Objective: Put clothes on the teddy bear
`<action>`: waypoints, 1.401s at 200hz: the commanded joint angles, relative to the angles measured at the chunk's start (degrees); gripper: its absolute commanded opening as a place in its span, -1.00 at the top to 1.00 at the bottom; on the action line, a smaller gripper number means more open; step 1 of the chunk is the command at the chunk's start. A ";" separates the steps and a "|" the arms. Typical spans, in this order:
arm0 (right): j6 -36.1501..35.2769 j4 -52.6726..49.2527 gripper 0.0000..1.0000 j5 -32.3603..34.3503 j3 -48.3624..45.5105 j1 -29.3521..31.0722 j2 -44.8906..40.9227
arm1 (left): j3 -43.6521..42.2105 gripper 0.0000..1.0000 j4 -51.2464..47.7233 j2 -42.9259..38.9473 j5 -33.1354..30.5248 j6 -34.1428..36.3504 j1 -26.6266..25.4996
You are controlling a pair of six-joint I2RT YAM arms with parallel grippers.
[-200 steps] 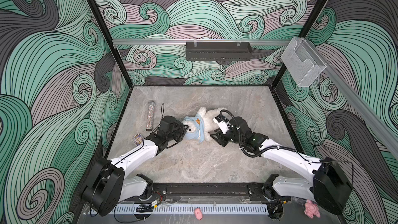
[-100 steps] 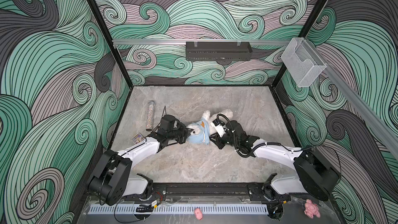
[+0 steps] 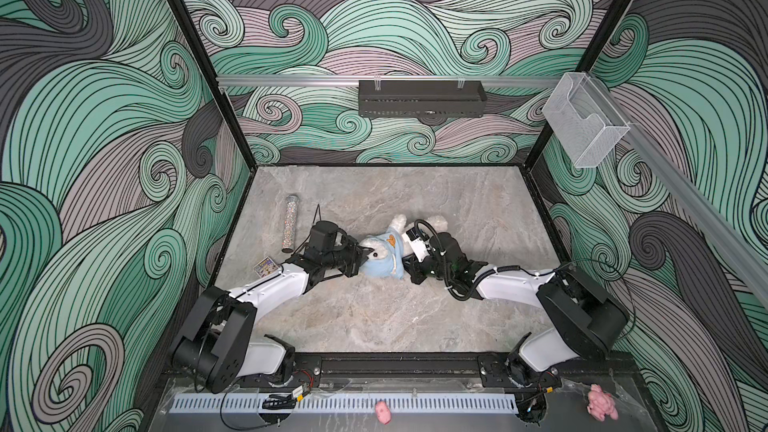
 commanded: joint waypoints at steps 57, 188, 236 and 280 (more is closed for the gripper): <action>6.99 -6.85 1.00 34.42 -7.07 -0.30 -10.57 | 0.58 1.00 0.36 -1.73 1.44 0.87 0.54; 8.25 -15.46 1.00 39.46 -11.75 -14.21 -20.64 | -1.93 1.00 -8.21 -4.44 4.16 12.75 4.81; 11.45 -15.71 1.00 34.03 -12.09 -20.34 -21.83 | -3.33 1.00 -4.80 -3.05 6.20 12.90 5.73; 14.83 -13.06 1.00 28.22 -12.83 -26.71 -22.00 | -3.59 1.00 -6.20 -4.05 8.07 14.43 7.98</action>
